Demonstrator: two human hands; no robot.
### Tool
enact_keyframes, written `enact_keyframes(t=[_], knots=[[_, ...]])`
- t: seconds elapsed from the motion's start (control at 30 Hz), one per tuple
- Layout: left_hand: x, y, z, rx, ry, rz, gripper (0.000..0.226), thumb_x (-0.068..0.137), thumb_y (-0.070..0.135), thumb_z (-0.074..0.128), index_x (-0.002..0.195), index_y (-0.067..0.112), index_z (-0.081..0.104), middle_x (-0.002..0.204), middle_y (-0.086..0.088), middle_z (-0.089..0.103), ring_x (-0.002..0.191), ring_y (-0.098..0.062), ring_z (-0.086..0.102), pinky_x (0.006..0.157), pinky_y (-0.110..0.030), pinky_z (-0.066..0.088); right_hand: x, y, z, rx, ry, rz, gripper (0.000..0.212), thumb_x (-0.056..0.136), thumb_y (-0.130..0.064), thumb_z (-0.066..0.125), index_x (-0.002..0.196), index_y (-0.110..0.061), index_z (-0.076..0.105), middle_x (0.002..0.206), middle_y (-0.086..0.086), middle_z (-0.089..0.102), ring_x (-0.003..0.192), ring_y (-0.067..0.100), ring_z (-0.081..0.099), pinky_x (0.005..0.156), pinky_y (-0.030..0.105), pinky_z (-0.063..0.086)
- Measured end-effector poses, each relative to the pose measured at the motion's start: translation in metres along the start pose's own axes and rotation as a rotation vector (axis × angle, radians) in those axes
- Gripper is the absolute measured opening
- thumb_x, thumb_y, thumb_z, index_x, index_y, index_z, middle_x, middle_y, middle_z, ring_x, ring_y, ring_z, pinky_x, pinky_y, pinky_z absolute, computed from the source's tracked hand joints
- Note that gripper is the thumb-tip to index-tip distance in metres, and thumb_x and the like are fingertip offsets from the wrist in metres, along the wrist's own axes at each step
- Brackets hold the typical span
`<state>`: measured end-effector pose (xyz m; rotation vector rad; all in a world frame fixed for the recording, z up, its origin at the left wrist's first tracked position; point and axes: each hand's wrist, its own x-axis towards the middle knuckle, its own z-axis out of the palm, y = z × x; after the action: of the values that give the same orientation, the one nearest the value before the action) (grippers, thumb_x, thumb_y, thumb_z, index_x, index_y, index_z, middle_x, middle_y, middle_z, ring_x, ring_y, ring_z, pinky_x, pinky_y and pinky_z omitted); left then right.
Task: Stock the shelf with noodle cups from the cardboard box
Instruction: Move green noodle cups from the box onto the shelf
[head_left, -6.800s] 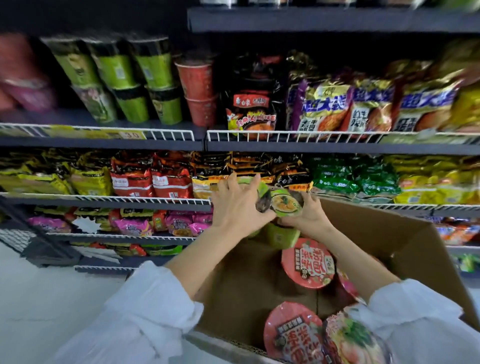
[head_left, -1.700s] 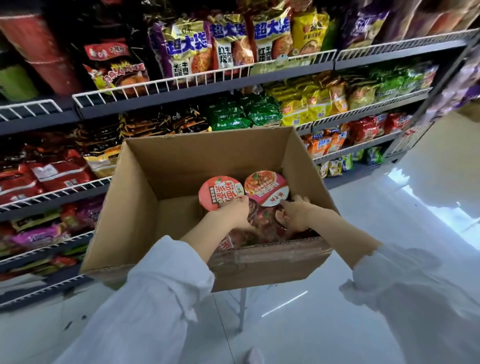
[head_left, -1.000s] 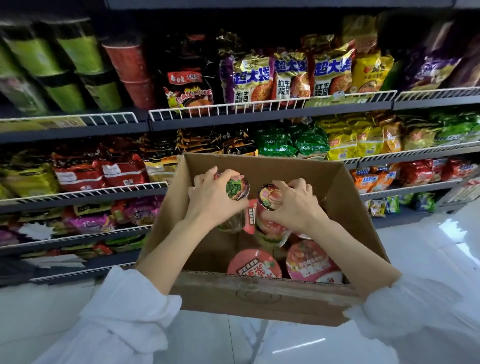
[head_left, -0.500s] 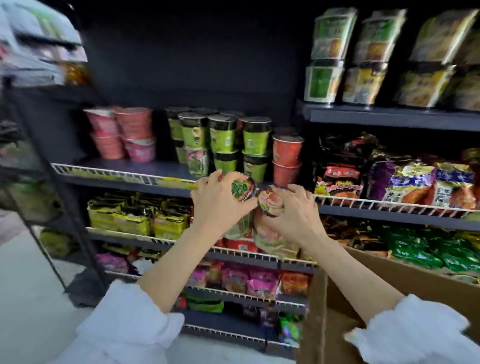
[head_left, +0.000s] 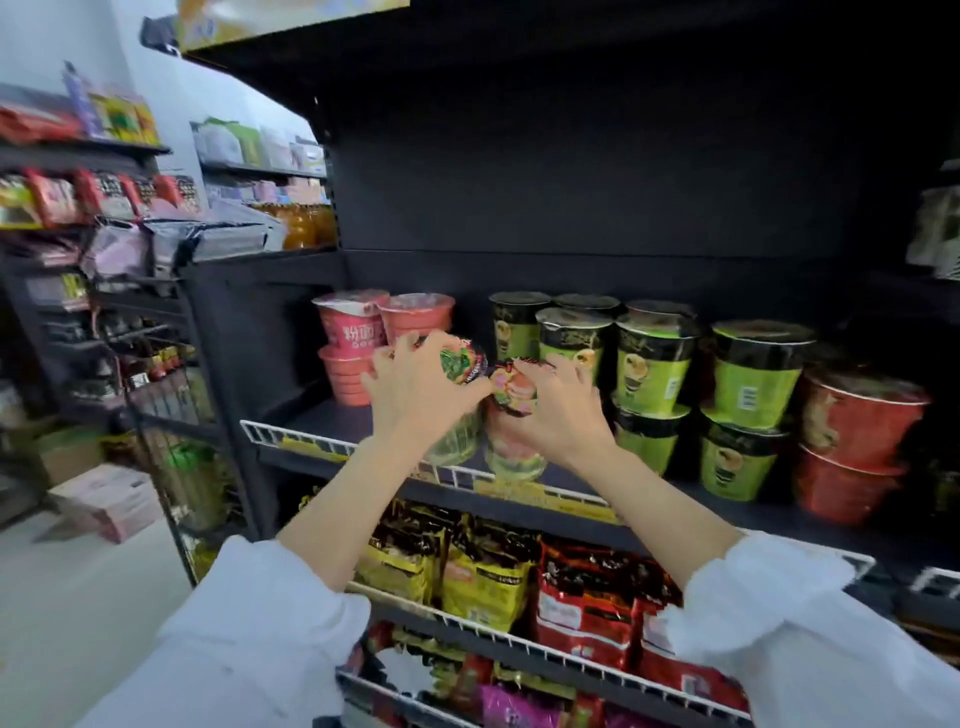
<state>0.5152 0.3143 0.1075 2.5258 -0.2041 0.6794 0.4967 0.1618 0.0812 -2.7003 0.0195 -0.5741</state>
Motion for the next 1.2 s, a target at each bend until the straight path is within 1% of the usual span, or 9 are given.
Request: enact_keyframes(t=[0.23,0.47,0.6,0.73,0.8,0.87,1.0,1.07,1.2], knots=[[0.091,-0.04,0.03,0.025,-0.051,-0.017,0.059,0.07,0.061,0.062,0.121,0.032,0.052,0.134,-0.006,0.048,0.125,-0.037,0.036,0.103,-0.054,0.028,0.109,-0.004,0.067,-0.156,-0.063,0.013,0.075,0.079,-0.054,0.059,0.143,-0.023,0.036,0.141,0.014,0.034,0.129,0.038,0.029,0.108,0.046,0.03],[0.126,-0.052,0.055,-0.033,-0.173,0.126,0.054,0.072,0.057,0.062,0.123,0.039,0.051,0.135,-0.001,0.046,0.126,-0.035,0.035,0.102,-0.05,0.028,0.145,0.02,0.128,-0.341,-0.223,0.217,0.067,0.091,-0.048,0.044,0.142,-0.009,0.029,0.142,0.02,0.035,0.134,0.038,0.028,0.114,0.044,0.021],[0.147,-0.052,0.053,-0.101,-0.174,0.201,0.052,0.073,0.056,0.063,0.122,0.04,0.052,0.136,0.001,0.047,0.127,-0.034,0.036,0.101,-0.049,0.028,0.156,0.015,0.11,-0.193,-0.325,0.211,0.076,0.078,-0.051,0.065,0.137,-0.01,0.039,0.138,0.014,0.045,0.13,0.03,0.041,0.109,0.039,0.033],[0.176,-0.042,0.059,-0.197,-0.176,0.317,0.06,0.066,0.067,0.055,0.118,0.038,0.057,0.136,0.0,0.05,0.128,-0.029,0.042,0.104,-0.05,0.034,0.141,0.002,0.074,0.509,-0.235,0.141,0.092,0.073,-0.017,0.08,0.146,-0.019,0.023,0.128,-0.008,0.048,0.115,0.006,0.047,0.083,0.005,0.042],[0.185,-0.026,0.061,-0.256,-0.203,0.349,0.063,0.064,0.07,0.055,0.117,0.035,0.058,0.134,-0.001,0.05,0.123,-0.029,0.046,0.102,-0.05,0.037,0.139,-0.002,0.069,0.637,-0.055,0.138,0.082,0.072,-0.016,0.08,0.138,-0.024,0.031,0.122,-0.009,0.054,0.114,0.008,0.053,0.087,0.012,0.044],[0.192,-0.009,0.064,-0.243,-0.241,0.399,0.063,0.069,0.068,0.059,0.121,0.032,0.057,0.134,-0.002,0.05,0.123,-0.03,0.045,0.103,-0.05,0.036,0.144,-0.002,0.07,0.64,0.128,0.191,0.073,0.072,-0.023,0.08,0.132,-0.02,0.039,0.122,-0.005,0.059,0.113,0.013,0.057,0.091,0.025,0.045],[0.2,0.004,0.086,-0.248,-0.425,0.427,0.078,0.067,0.072,0.056,0.131,0.028,0.053,0.136,-0.006,0.052,0.125,-0.031,0.048,0.101,-0.049,0.042,0.146,0.009,0.077,0.524,0.171,0.308,0.071,0.074,-0.022,0.079,0.133,-0.01,0.043,0.124,0.003,0.061,0.114,0.018,0.058,0.088,0.024,0.044],[0.197,-0.002,0.102,-0.189,-0.521,0.495,0.073,0.079,0.06,0.058,0.139,0.022,0.046,0.143,-0.006,0.047,0.133,-0.025,0.042,0.113,-0.044,0.029,0.14,0.015,0.086,0.475,0.14,0.363,0.067,0.076,-0.026,0.077,0.131,-0.007,0.045,0.126,0.006,0.061,0.117,0.021,0.057,0.09,0.027,0.046],[0.193,-0.006,0.113,-0.141,-0.432,0.606,0.062,0.09,0.043,0.056,0.144,0.02,0.038,0.151,-0.003,0.036,0.142,-0.017,0.026,0.118,-0.035,0.007,0.135,0.015,0.092,0.335,0.113,0.431,0.06,0.084,-0.031,0.069,0.129,0.0,0.045,0.128,0.013,0.059,0.119,0.027,0.055,0.09,0.029,0.044]])
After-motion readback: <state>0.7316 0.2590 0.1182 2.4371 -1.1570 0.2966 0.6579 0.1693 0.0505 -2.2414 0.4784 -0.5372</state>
